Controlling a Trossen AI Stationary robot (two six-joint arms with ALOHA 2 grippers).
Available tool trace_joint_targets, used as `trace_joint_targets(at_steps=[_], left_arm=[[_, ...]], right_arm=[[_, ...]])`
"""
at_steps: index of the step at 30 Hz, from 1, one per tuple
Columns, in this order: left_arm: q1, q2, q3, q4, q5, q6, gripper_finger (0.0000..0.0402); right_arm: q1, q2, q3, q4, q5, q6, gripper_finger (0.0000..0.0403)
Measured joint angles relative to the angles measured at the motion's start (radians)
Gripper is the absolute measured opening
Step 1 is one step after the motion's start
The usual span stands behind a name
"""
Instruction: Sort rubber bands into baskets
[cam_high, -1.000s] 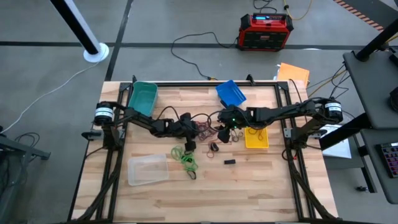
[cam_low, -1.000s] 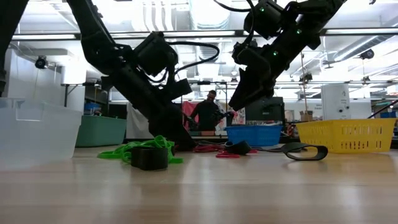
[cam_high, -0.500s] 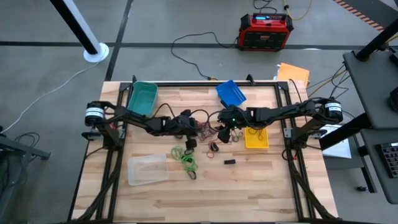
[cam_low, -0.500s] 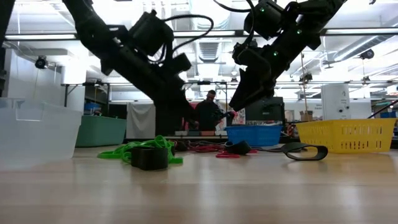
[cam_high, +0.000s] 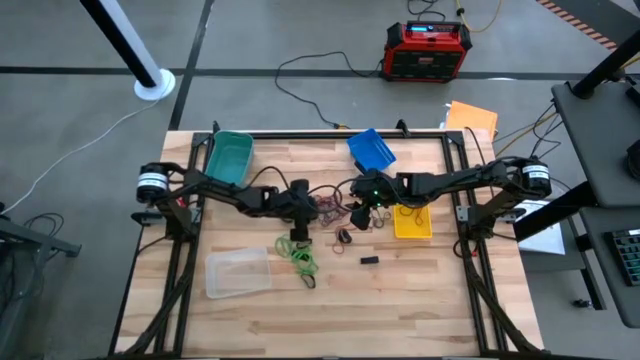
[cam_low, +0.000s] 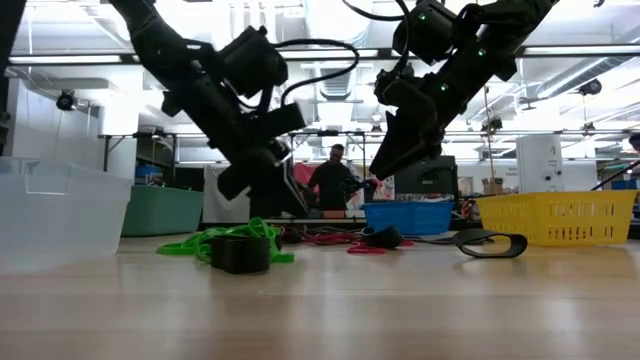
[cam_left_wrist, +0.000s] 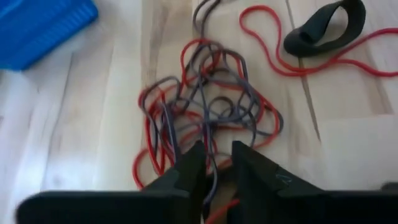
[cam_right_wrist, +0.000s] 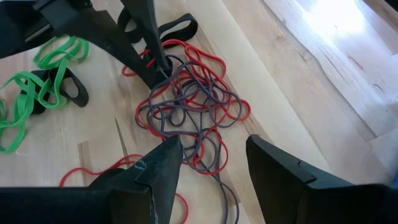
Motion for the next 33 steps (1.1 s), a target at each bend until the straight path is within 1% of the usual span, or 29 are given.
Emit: trace_joint_targets(at_steps=[5,8,15,20,25,33], left_arm=[[0.010,0.021,0.027,-0.010,0.000,0.060,0.0108],[0.018,0.035,0.028,-0.028,0.000,0.086,0.0116],[0.043,0.037,0.028,-0.026,0.000,0.086,0.0117],[0.058,0.037,0.028,-0.026,0.000,0.084,0.0106],[0.064,0.037,0.028,-0.026,0.061,0.064,0.0092],[0.066,0.037,0.024,-0.028,0.061,0.023,0.0089]], right_arm=[[0.000,0.000,0.000,0.000,0.000,-0.003,0.0173],[0.000,0.000,0.000,-0.001,0.000,-0.003,0.0173],[0.000,0.000,-0.003,0.001,0.000,-0.003,0.0173],[0.000,0.000,-0.003,0.001,0.000,-0.003,0.0173],[0.000,0.000,-0.003,0.001,0.000,-0.001,0.0173],[0.000,0.000,-0.003,0.001,0.000,0.000,0.0173]])
